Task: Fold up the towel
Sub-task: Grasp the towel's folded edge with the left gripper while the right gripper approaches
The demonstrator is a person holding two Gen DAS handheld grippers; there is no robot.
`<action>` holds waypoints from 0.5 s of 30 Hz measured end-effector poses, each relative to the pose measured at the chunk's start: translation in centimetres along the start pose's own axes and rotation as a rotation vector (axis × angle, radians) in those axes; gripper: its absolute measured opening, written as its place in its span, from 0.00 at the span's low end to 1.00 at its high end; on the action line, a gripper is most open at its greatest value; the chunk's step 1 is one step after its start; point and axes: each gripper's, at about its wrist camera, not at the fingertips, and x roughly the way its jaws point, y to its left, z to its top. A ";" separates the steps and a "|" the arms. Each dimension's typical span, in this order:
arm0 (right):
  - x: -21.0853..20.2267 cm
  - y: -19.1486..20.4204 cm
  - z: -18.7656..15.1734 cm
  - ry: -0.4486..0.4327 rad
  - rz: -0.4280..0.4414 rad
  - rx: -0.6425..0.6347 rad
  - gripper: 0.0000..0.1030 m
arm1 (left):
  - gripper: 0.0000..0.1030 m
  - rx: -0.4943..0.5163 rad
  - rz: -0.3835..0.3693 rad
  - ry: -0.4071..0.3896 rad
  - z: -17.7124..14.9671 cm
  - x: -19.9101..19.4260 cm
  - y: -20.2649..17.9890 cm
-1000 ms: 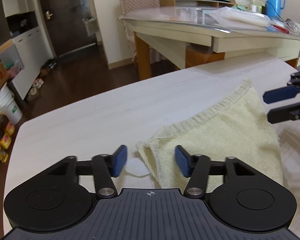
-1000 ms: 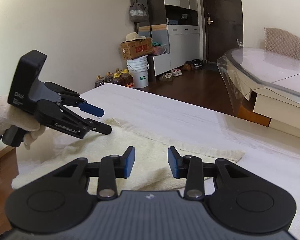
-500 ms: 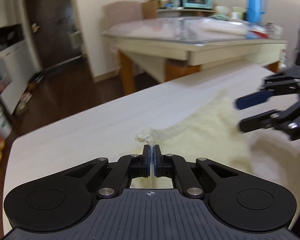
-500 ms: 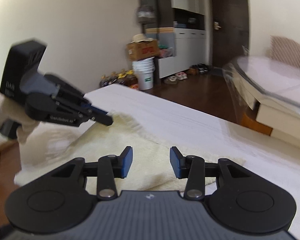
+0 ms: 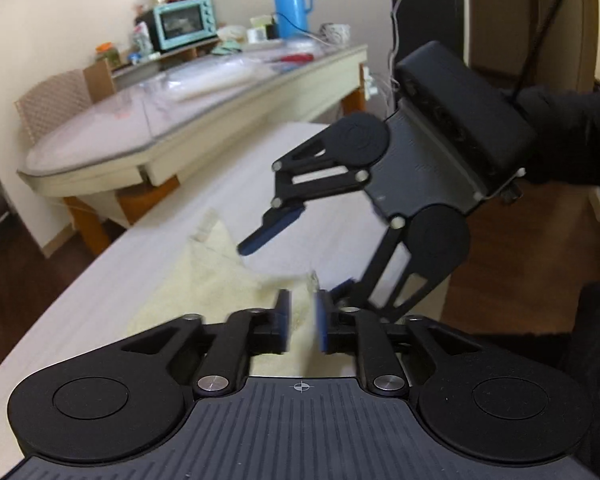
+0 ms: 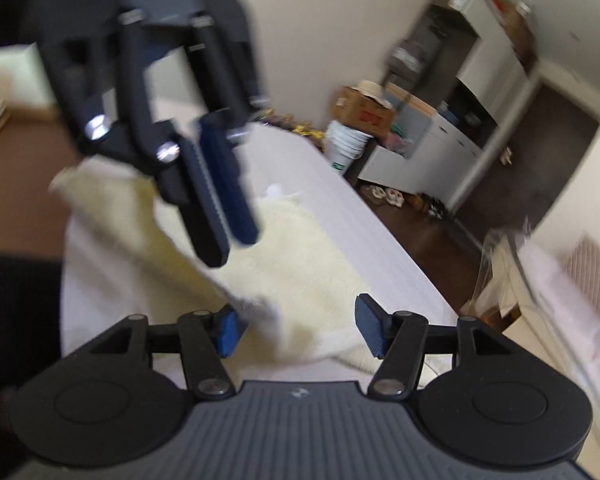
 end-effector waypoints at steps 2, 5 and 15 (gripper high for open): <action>-0.3 0.9 -0.2 0.008 0.006 -0.033 0.48 | 0.24 -0.009 0.008 0.006 -0.3 -0.1 -0.1; -0.3 2.3 -0.3 0.016 -0.013 -0.097 0.45 | 0.28 -0.041 0.051 0.022 -1.2 -0.7 0.4; 0.5 4.4 -0.3 0.048 -0.037 -0.233 0.11 | 0.35 -0.252 0.316 0.138 -5.5 -1.2 3.8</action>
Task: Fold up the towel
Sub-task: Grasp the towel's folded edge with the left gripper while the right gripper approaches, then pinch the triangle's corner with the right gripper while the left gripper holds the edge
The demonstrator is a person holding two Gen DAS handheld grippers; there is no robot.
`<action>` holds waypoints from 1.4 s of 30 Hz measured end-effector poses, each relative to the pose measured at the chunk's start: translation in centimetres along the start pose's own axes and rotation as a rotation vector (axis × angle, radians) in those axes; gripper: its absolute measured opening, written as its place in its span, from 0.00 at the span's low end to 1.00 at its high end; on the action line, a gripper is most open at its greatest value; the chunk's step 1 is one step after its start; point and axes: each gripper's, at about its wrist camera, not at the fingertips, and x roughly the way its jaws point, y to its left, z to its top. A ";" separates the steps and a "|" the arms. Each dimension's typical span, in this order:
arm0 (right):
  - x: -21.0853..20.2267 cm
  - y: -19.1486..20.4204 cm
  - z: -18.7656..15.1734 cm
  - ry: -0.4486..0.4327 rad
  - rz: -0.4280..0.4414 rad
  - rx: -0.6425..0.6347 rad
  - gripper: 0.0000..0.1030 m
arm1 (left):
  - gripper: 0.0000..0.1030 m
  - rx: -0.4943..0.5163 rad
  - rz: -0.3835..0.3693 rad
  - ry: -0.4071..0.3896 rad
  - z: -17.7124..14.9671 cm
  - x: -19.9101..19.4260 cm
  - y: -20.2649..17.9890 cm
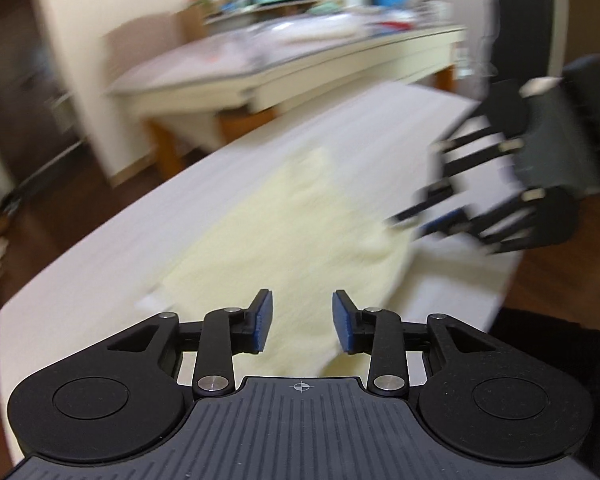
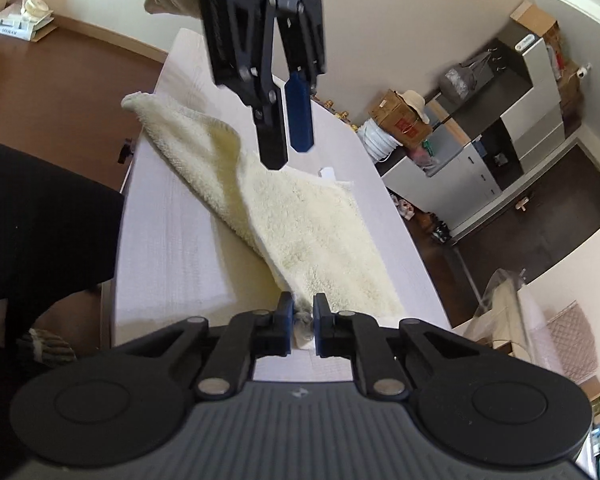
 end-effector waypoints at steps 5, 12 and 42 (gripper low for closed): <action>-2.4 0.6 -0.6 0.014 -0.022 0.036 0.10 | 0.35 -0.133 0.132 -0.021 1.2 2.7 3.7; -5.1 1.6 -1.5 0.068 -0.039 0.131 0.10 | 0.35 -0.052 0.198 0.030 3.4 7.3 5.1; -6.9 3.4 -1.5 0.100 -0.057 0.142 0.07 | 0.43 0.181 -0.059 -0.080 -4.0 -5.2 -0.1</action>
